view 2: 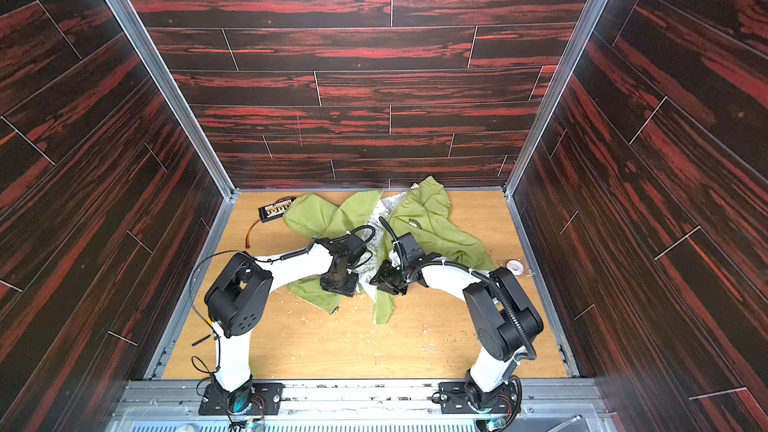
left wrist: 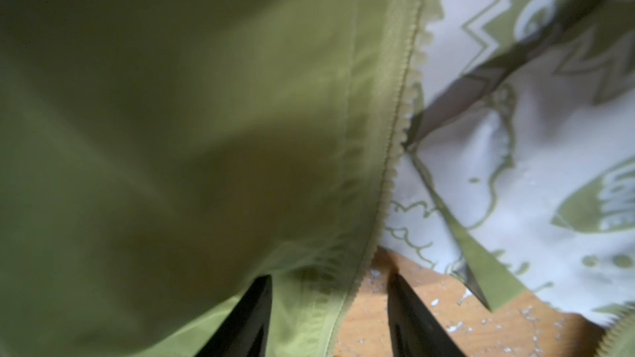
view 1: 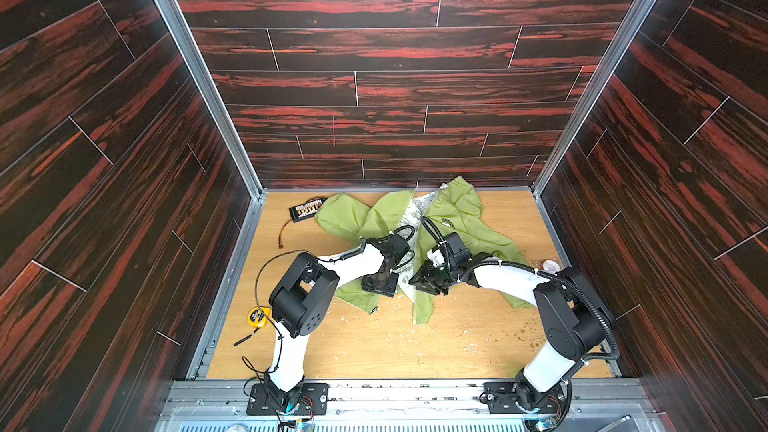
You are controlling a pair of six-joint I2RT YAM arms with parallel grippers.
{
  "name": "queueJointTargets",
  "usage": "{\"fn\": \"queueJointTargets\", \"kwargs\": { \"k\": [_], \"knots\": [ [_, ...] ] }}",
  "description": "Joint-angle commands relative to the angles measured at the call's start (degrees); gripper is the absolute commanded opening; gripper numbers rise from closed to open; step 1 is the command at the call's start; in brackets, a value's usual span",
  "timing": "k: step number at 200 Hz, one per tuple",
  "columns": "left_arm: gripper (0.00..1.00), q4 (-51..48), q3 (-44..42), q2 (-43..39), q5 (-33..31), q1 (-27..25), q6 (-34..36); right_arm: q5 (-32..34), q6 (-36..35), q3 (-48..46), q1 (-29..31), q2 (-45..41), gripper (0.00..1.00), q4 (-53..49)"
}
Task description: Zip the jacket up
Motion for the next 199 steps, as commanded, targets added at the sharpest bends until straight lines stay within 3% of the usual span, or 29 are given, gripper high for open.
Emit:
{"fn": "queueJointTargets", "kwargs": {
  "k": [1, 22, 51, 83, 140, 199],
  "knots": [
    [0.45, -1.31, -0.25, 2.61, 1.01, -0.04, 0.04, -0.33, -0.39, -0.24, -0.1, -1.84, 0.35, -2.1],
    [0.28, -0.65, -1.35, 2.64, 1.88, 0.24, -0.23, -0.51, -0.83, -0.23, -0.12, -2.26, 0.34, -2.37],
    [0.17, 1.5, -4.17, 1.12, 4.09, 1.73, -1.25, -0.9, -1.48, -0.03, -0.1, -2.98, 0.34, -2.68],
    [0.13, 4.18, -5.66, -3.15, 9.35, 3.01, -1.13, -2.85, -2.35, -0.14, -0.04, -3.99, 0.34, -1.12],
    [0.01, 3.63, -1.57, -8.9, 24.91, 6.4, -0.85, -12.58, -0.92, -5.18, 0.23, -6.23, 0.46, 14.47],
    [0.0, 1.54, -0.39, -14.34, 34.65, 10.32, -0.3, -17.91, -1.05, -7.57, 0.22, -7.42, 0.48, 23.84]
  ]
}}
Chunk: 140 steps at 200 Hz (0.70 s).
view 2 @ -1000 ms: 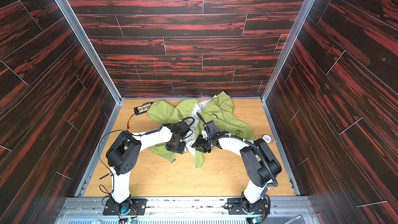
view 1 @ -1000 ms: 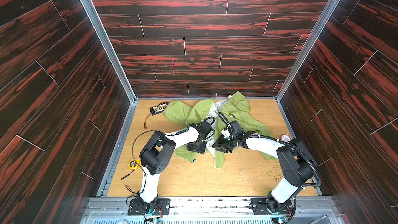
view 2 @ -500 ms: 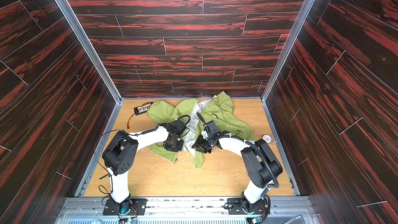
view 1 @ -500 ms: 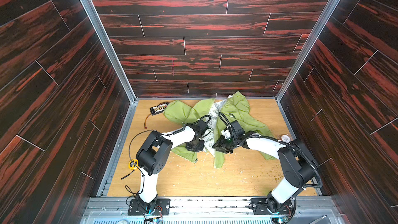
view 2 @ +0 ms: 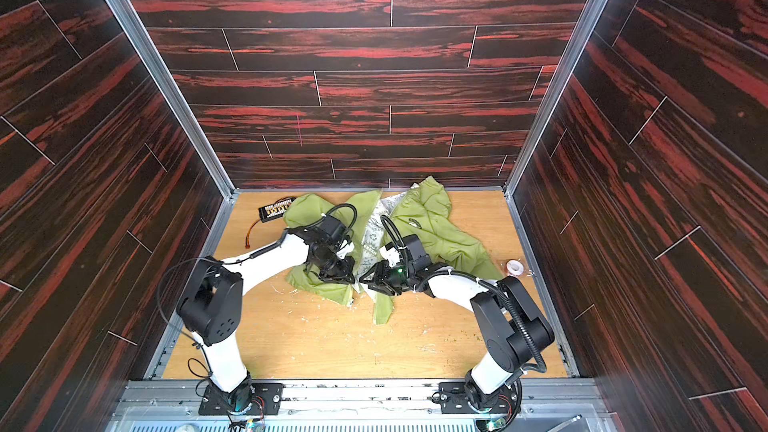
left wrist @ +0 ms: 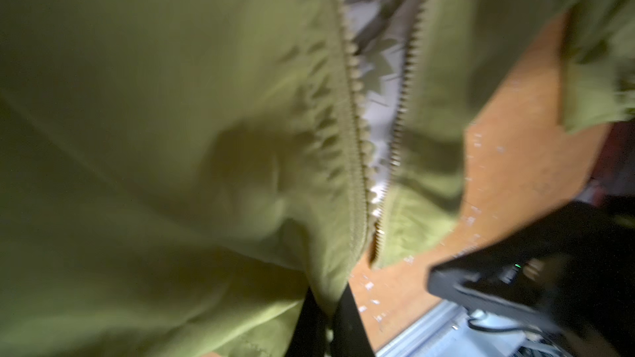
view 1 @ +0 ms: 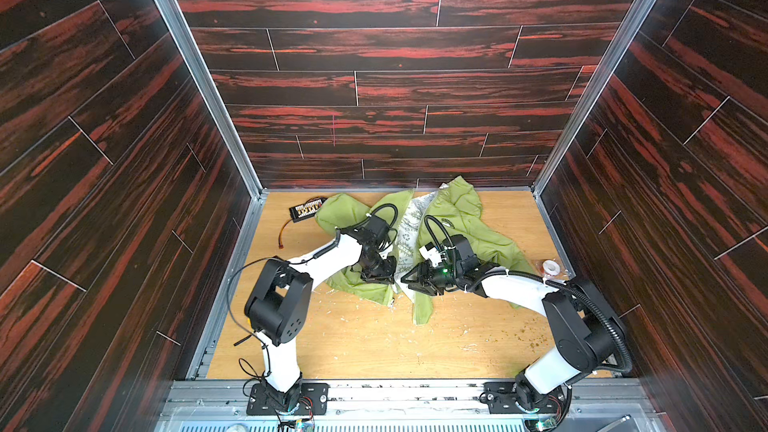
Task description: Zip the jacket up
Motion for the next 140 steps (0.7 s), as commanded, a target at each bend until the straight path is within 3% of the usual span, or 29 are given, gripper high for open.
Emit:
{"fn": "queueJointTargets", "kwargs": {
  "k": [1, 75, 140],
  "knots": [
    [0.0, -2.13, 1.23, -4.11, 6.8, 1.71, 1.04, -3.68, -0.27, -0.2, 0.23, -2.75, 0.48, 5.73],
    [0.0, -3.39, 3.35, -6.6, 16.26, 2.88, 0.35, -8.76, -1.14, 2.34, 0.15, -1.25, 0.43, 10.14],
    [0.0, -3.85, 5.25, -6.14, 17.42, 2.99, -0.09, -11.37, -1.55, 4.07, 1.85, 0.76, 0.37, 10.47]
  ]
}}
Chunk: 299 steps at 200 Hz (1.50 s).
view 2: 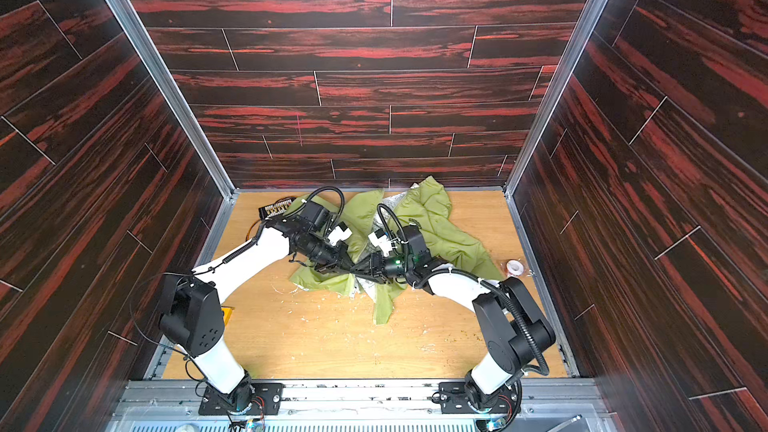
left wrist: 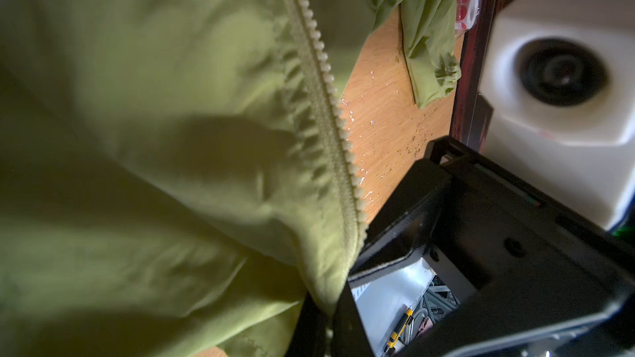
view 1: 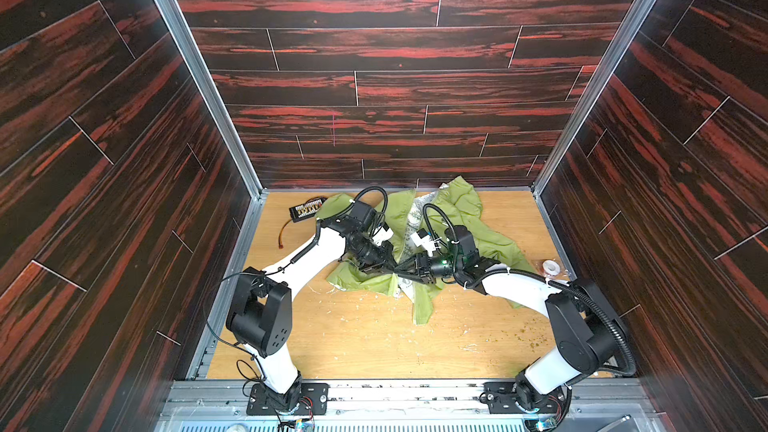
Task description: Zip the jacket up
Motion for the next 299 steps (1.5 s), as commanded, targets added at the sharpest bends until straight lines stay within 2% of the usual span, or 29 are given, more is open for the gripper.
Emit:
{"fn": "queueJointTargets", "kwargs": {
  "k": [1, 63, 100, 167, 182, 203, 215, 254, 283, 284, 287, 289, 299],
  "knots": [
    [0.0, -1.25, 2.07, -1.02, 2.35, -0.16, 0.45, -2.23, -0.93, 1.29, 1.48, 1.19, 0.37, 0.85],
    [0.0, -1.26, 2.39, -0.63, 2.18, 0.13, 0.42, -2.3, -0.79, 2.01, 4.01, 2.5, 0.34, 1.03],
    [0.0, -1.29, 2.17, -0.98, 2.68, 0.66, 0.44, -0.95, -0.58, 1.39, 4.38, 2.11, 0.37, 0.67],
    [0.01, -1.5, 1.18, -1.93, 2.64, 1.35, 0.7, 0.88, -0.21, 2.23, 4.36, 1.91, 0.19, -1.31],
    [0.11, -1.44, 0.9, -2.43, 1.72, 1.74, 0.26, 1.17, -0.07, 2.48, 4.3, 1.79, 0.14, -1.78],
    [0.4, -0.13, 0.14, -4.29, -0.4, 3.08, -1.47, 1.11, 0.44, 3.21, 4.32, 1.86, 0.06, -2.37],
    [0.51, 0.63, -0.56, -5.93, -2.74, 4.46, -3.37, 1.04, 0.27, 4.2, 4.28, 2.16, 0.02, -3.53],
    [0.6, 5.42, -6.3, -14.81, -8.04, 9.78, -13.27, 0.92, 0.21, 8.54, 4.29, 3.96, 0.0, -7.95],
    [0.7, 8.16, -11.62, -24.2, -11.68, 10.5, -18.81, 0.88, -0.32, 13.89, 4.33, 7.15, 0.0, -13.41],
    [0.72, 8.33, -11.8, -24.5, -11.74, 10.5, -19.04, 0.86, -0.34, 14.15, 4.34, 7.26, 0.0, -13.62],
    [0.9, 8.94, -12.51, -25.4, -11.87, 10.5, -19.78, 0.94, -0.48, 14.86, 4.35, 7.66, 0.0, -14.34],
    [0.97, 9.34, -13.03, -26.04, -11.98, 10.54, -20.25, 1.04, -0.53, 15.33, 4.31, 7.91, 0.0, -14.77],
    [1.0, 13.64, -16.32, -29.24, -11.62, 10.5, -23.4, 1.29, -0.88, 17.92, 4.34, 9.25, 0.0, -17.12]
  ]
}}
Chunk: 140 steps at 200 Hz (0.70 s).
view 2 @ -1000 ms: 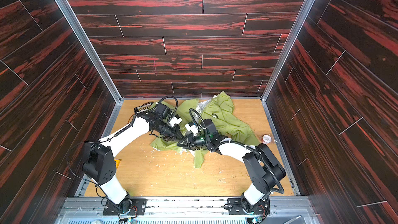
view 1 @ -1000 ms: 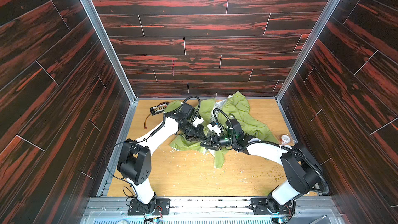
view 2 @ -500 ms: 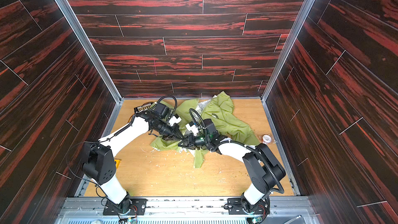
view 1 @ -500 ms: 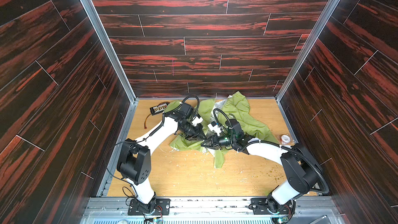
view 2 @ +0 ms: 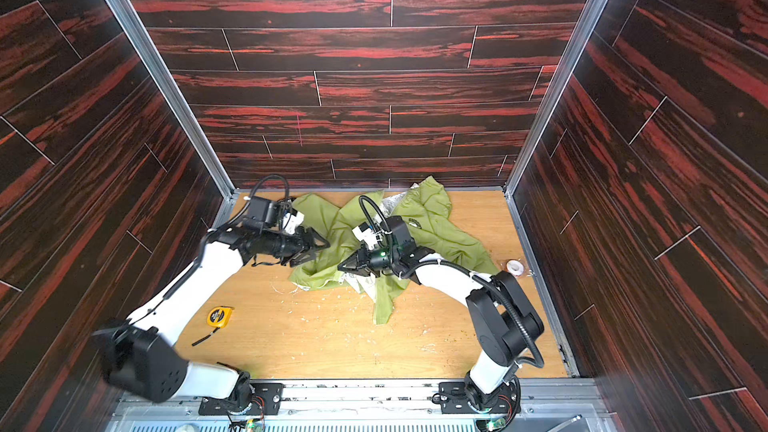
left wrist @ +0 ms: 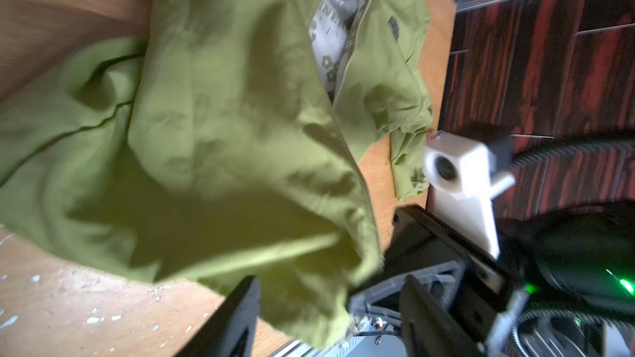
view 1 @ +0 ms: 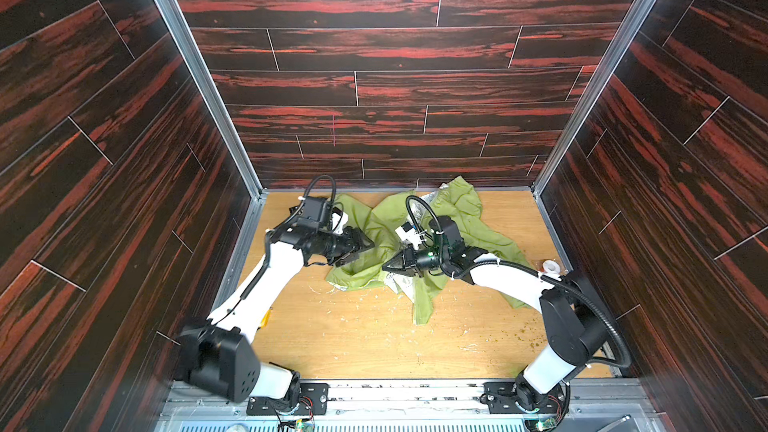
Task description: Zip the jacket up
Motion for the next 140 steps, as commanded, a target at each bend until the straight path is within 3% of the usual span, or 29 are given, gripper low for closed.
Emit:
{"fn": "queueJointTargets", "kwargs": {
  "k": [1, 18, 50, 71, 89, 107, 123, 140],
  "knots": [
    [0.99, 7.13, -5.66, -7.78, -2.23, -0.41, -8.43, 0.08, -1.11, 5.24, 0.05, 4.12, 0.0, -7.09],
    [1.0, 15.54, -12.89, -13.25, -1.64, -0.41, -14.35, 0.61, -1.43, 9.55, -0.11, 6.21, 0.0, -10.19],
    [0.99, 25.25, -23.22, -25.33, -8.93, -0.5, -18.88, 1.76, -1.65, 15.61, -0.54, 8.52, 0.0, -15.63],
    [1.0, 25.98, -26.46, -30.44, -12.61, -0.47, -21.02, 1.81, -1.25, 19.07, -1.17, 9.66, 0.0, -17.86],
    [1.0, 25.78, -27.47, -30.25, -9.95, -0.41, -22.19, 1.88, -0.66, 22.17, -1.74, 10.77, 0.0, -19.51],
    [0.97, 34.02, -30.97, -28.64, -5.31, -0.71, -27.86, 1.72, 0.5, 25.42, -2.09, 12.03, 0.0, -20.84],
    [0.96, 42.76, -34.09, -27.97, -5.82, -2.0, -32.95, 1.79, 1.14, 28.04, -2.3, 13.05, 0.0, -22.63],
    [0.98, 44.49, -33.99, -27.76, -8.01, -3.69, -33.43, 1.5, 2.5, 29.2, -2.52, 13.55, 0.0, -22.94]
  ]
}}
